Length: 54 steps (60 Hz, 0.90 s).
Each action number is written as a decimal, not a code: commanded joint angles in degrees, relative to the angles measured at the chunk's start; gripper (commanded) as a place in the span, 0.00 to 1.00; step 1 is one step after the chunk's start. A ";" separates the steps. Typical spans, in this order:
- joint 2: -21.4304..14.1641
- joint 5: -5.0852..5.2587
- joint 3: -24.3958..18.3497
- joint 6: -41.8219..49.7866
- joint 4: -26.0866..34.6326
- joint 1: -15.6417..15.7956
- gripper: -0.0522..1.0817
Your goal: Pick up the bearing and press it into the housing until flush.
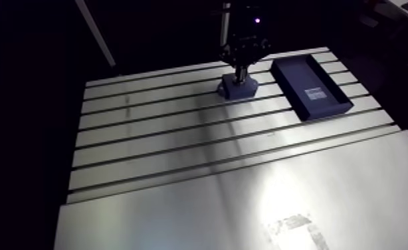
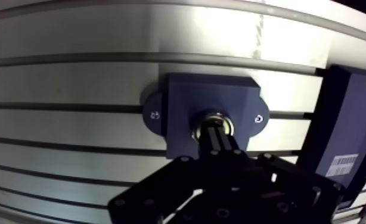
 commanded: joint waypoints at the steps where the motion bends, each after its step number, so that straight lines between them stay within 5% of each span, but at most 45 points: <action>1: 0.04 0.00 0.19 -0.02 -0.36 -0.01 1.00; 54: 0.39 0.00 0.54 -0.09 -1.16 -0.01 1.00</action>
